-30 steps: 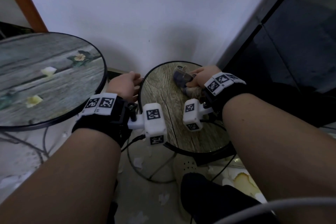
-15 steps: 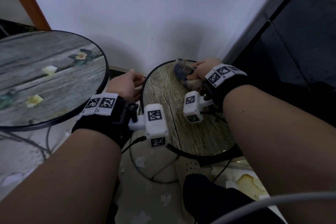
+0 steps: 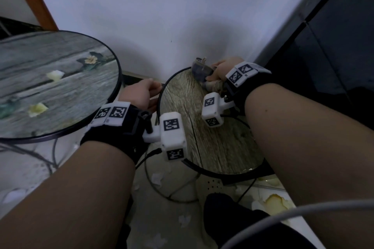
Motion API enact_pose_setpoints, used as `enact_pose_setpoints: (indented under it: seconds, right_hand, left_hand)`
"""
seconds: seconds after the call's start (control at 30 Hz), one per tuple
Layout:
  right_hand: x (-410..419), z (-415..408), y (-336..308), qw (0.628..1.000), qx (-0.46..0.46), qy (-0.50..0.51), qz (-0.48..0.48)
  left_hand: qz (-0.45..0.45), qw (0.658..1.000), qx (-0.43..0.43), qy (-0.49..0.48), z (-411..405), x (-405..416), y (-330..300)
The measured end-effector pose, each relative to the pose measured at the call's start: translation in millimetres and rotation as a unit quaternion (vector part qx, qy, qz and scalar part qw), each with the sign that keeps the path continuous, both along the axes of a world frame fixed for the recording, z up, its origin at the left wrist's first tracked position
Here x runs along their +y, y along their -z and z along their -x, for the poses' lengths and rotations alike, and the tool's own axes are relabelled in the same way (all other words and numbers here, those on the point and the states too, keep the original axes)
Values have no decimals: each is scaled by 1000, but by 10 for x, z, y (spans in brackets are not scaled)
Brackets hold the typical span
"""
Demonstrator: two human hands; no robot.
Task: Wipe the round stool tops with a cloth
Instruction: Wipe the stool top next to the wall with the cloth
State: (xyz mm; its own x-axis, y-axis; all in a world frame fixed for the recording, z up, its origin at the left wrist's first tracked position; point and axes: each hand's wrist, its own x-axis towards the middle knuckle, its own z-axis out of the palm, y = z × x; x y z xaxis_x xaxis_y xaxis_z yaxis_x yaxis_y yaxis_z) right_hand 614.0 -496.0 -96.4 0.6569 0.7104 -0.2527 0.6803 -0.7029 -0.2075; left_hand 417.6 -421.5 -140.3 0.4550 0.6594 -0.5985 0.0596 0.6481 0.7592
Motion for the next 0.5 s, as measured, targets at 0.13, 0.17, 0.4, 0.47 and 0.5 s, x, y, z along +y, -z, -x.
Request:
enact_pose_setpoints:
  seconds: [0.13,0.17,0.4,0.47,0.5]
  right_hand:
    - [27,3,-23,999,-15,-34,29]
    - [39,-10,-22,999,-17,-41,24]
    - [91,23,-75,1000,7,-24,6]
    - [125,24,-80,999,47,0,-20]
    - [139,18,-71,998,52,4,-25]
  left_hand:
    - [15,1000,-11,-2,11,17,28]
    - [19,1000,-15,-1,10,17,33]
    - [19,1000,-18,-11,-11,19,56]
    - [21,1000,-17,-8,-14,17,62]
    - [21,1000,-15,-10,-14,20,74]
